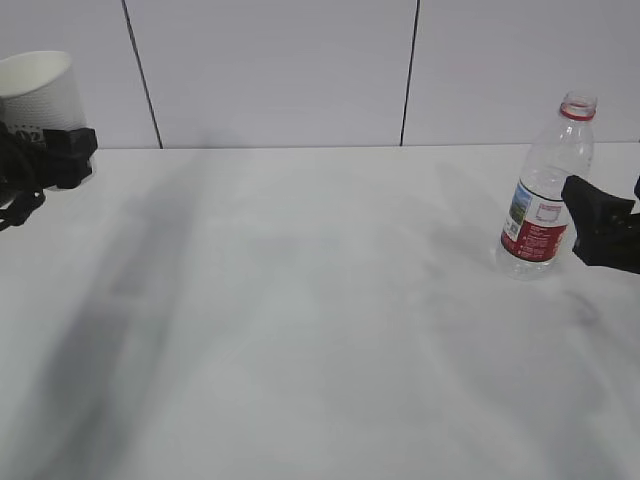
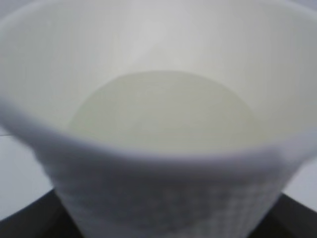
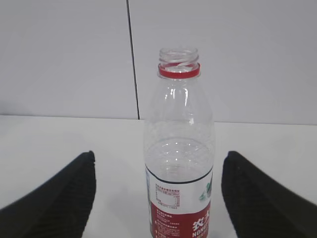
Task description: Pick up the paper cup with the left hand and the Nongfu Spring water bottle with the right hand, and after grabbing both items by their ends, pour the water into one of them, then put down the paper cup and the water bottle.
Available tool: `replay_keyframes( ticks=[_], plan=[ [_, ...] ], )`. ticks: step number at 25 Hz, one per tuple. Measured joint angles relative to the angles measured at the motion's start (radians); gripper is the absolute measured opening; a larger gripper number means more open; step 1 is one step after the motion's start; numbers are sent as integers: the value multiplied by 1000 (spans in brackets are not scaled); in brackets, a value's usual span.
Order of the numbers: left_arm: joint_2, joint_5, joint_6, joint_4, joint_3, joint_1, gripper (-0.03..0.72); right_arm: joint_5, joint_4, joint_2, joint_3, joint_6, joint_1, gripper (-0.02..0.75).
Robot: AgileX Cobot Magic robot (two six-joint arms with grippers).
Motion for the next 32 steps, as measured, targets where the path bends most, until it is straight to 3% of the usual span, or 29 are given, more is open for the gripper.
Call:
replay_keyframes(
  ticks=[32],
  plan=[
    [196,-235,2,-6,-2,14,538,13,-6,3,0,4,0,588]
  ],
)
